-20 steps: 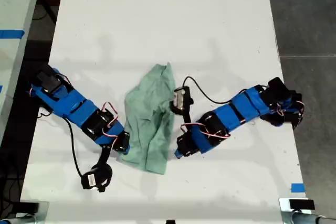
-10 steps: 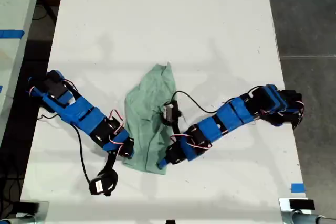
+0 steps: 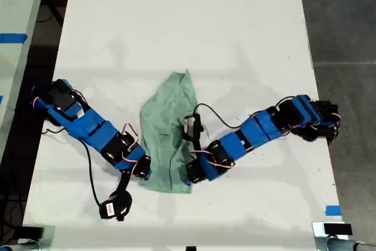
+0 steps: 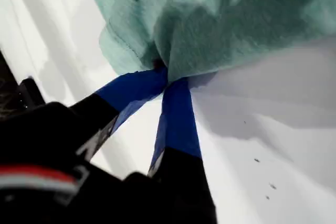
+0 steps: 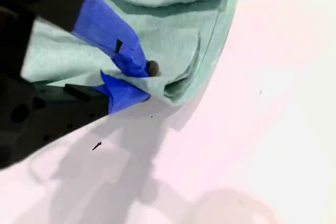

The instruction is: Fold t shirt

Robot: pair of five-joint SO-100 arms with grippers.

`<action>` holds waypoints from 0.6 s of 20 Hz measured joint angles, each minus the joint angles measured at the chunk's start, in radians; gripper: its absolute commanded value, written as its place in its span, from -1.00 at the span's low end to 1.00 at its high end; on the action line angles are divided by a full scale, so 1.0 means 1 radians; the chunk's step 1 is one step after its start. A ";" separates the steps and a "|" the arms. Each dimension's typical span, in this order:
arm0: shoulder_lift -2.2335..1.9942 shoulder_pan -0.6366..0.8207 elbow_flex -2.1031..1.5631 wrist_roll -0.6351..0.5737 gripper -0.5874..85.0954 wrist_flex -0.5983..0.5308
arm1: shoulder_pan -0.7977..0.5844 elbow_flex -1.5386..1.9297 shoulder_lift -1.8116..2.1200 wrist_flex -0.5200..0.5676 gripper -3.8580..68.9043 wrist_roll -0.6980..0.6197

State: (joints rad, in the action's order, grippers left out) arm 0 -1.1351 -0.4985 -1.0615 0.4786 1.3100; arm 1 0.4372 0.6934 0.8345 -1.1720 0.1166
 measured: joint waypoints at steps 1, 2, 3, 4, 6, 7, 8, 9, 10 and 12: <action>0.003 0.000 0.000 -0.003 -0.99 0.000 | 0.005 0.006 0.025 -0.051 -0.91 0.012; 0.006 0.000 0.000 -0.015 -0.99 -0.006 | 0.005 0.011 0.048 -0.098 -0.91 0.014; 0.009 0.000 0.005 -0.037 -0.99 -0.008 | 0.005 0.011 0.078 -0.107 -0.91 0.008; 0.011 0.000 0.035 -0.067 -0.99 -0.008 | 0.005 0.011 0.110 -0.110 -0.91 -0.021; 0.008 0.009 0.074 -0.132 -0.99 -0.020 | 0.005 0.011 0.195 -0.103 -0.91 -0.107; 0.006 0.018 0.077 -0.160 -0.99 -0.025 | 0.003 0.011 0.239 -0.095 -0.91 -0.144; -0.005 0.028 0.077 -0.181 -0.99 -0.025 | 0.003 0.011 0.278 -0.092 -0.91 -0.176; -0.028 0.035 0.077 -0.196 -0.99 -0.025 | 0.003 0.011 0.322 -0.092 -0.91 -0.202; -0.057 0.043 0.077 -0.209 -0.99 -0.021 | -0.008 0.011 0.353 -0.092 -0.91 -0.218; -0.118 0.075 0.077 -0.219 -0.99 0.021 | -0.049 0.028 0.405 -0.092 -0.91 -0.241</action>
State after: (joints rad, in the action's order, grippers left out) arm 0 -1.2533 -0.4234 -0.9848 0.2592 1.3315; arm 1 0.3881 0.7210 1.2395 -1.2640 -0.1243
